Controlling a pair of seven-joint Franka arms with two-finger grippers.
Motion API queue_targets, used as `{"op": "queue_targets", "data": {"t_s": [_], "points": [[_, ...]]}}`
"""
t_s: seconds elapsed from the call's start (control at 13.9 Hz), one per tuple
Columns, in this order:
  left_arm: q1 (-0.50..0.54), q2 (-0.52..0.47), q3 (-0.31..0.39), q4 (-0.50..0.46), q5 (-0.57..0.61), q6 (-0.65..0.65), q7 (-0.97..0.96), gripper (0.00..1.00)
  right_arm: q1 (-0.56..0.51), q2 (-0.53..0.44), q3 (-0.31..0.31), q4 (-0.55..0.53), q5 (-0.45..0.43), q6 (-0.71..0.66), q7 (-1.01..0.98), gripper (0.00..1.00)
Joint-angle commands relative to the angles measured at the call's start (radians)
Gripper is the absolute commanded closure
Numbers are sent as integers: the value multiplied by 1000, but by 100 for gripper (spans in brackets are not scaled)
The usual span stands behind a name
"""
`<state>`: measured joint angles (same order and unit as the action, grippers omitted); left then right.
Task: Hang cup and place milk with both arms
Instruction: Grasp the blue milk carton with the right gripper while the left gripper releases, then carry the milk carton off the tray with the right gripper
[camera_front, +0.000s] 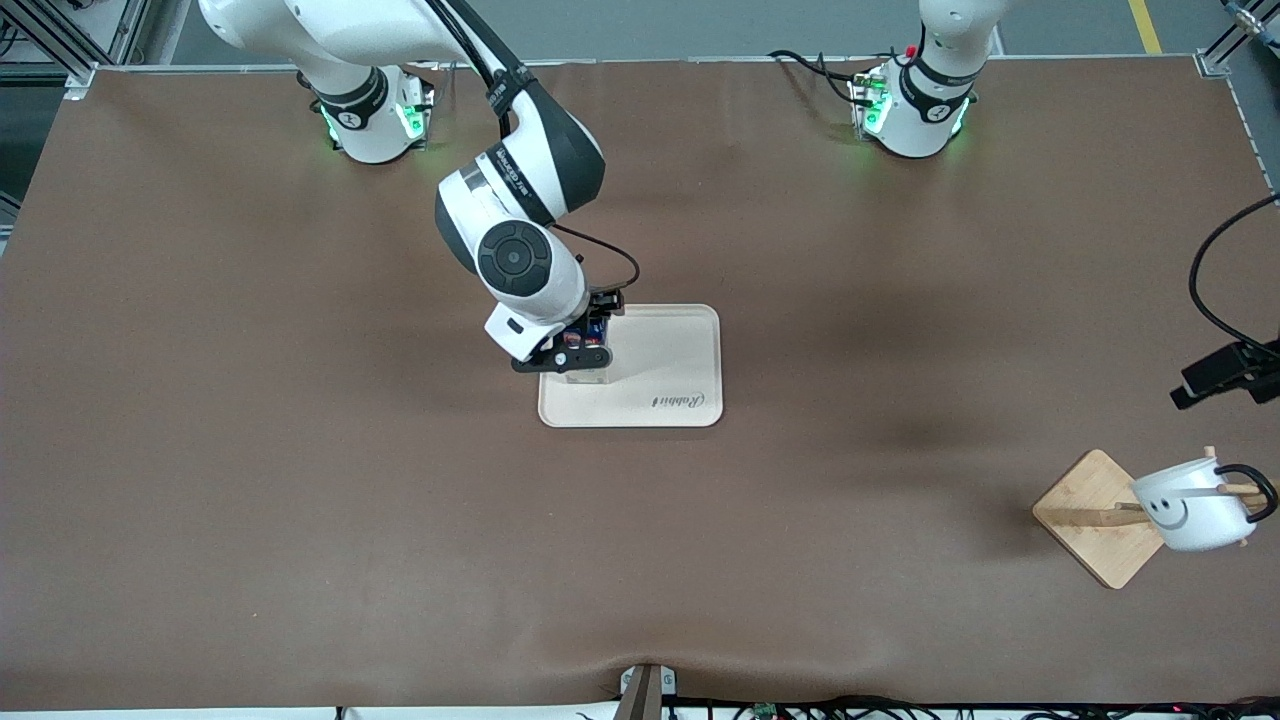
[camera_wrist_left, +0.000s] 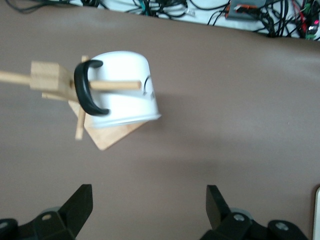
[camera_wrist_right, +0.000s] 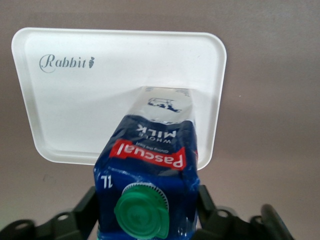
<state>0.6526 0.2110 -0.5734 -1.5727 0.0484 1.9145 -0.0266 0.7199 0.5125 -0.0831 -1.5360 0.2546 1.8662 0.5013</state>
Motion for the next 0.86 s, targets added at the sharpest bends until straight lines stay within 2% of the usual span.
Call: {"op": "queue_targets", "data": {"t_s": [0.0,0.22,0.43,0.65,0.79], "points": [[5,-50,-57,-9,69,-84,-113,0,-5,0,-4,19,-14,-15,16,99],[5,-74,-109,-7,113,-156,-156,0,-40,-17,-6,52,-2,-57,28,99],[7,-110,-154,8,113,-242,-190,0,-161,-8,-4,227,78,-299,26,100],[7,-108,-158,63,113,-295,-179,0,-266,-28,-7,244,86,-410,-70,100],[7,-108,-157,91,111,-298,-176,0,-371,-80,-10,234,74,-484,-229,100]]}}
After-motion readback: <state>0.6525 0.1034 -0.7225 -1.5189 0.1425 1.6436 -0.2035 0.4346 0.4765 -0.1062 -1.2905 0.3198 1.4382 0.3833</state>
